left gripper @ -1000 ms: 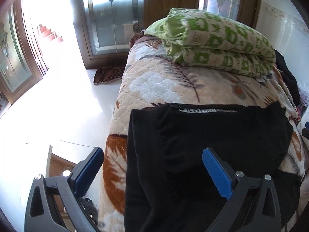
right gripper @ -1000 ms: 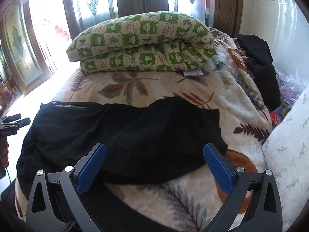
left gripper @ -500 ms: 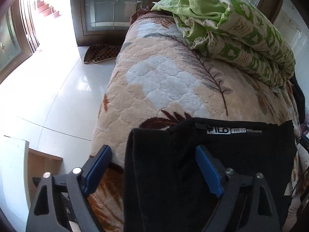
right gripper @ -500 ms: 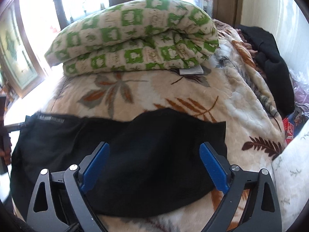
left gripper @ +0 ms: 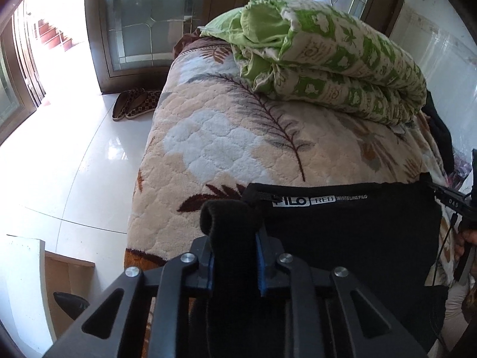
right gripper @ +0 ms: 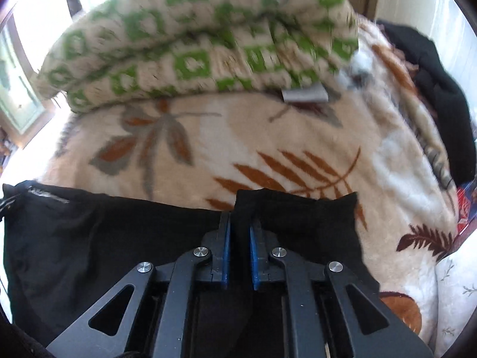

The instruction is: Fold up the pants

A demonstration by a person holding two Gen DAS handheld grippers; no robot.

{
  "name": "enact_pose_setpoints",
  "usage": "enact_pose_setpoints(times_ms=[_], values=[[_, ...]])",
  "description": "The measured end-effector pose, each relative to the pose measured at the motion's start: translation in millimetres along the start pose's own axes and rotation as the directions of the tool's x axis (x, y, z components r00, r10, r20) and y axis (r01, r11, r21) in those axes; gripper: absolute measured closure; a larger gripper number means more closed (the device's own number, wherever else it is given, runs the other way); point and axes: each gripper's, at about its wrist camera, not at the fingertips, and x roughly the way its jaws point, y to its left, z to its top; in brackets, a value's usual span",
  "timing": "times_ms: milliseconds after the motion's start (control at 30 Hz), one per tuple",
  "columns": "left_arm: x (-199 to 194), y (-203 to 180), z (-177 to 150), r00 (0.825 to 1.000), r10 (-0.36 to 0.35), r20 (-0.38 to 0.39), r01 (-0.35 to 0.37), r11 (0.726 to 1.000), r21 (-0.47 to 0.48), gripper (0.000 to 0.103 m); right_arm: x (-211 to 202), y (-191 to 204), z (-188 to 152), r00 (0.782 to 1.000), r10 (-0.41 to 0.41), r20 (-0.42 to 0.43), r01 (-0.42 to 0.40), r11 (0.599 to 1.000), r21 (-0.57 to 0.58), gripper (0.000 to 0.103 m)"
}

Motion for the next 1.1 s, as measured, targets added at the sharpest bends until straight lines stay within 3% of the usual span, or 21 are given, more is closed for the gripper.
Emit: enact_pose_setpoints(times_ms=[167,333,500,767,1100], values=[[-32.4,2.8,-1.2,0.994,-0.086,0.061,0.088,0.996,-0.028,0.082,-41.6,-10.2,0.7,0.993,0.092,0.074,-0.095,0.994,0.044,0.093],[-75.6,-4.1,-11.5,0.981,-0.156,0.117,0.155,0.988,0.011,0.082,-87.2,-7.9,-0.2,0.976,0.162,0.144,-0.172,0.984,0.056,0.093],[-108.0,-9.8,-33.9,0.969,-0.217,0.121,0.211,0.976,0.056,0.082,-124.1,-10.3,-22.3,0.956,0.221,0.195,-0.237,0.97,0.062,0.093],[-146.5,-17.1,-96.3,0.947,-0.312,0.075,0.3,0.943,0.142,0.086,-162.6,-14.6,-104.2,0.947,0.273,0.168,-0.29,0.953,0.084,0.093],[-143.6,15.5,-173.0,0.977,-0.211,-0.005,0.211,0.974,0.087,0.086,-172.5,-5.2,-229.6,0.961,0.27,0.057,-0.274,0.911,0.309,0.093]])
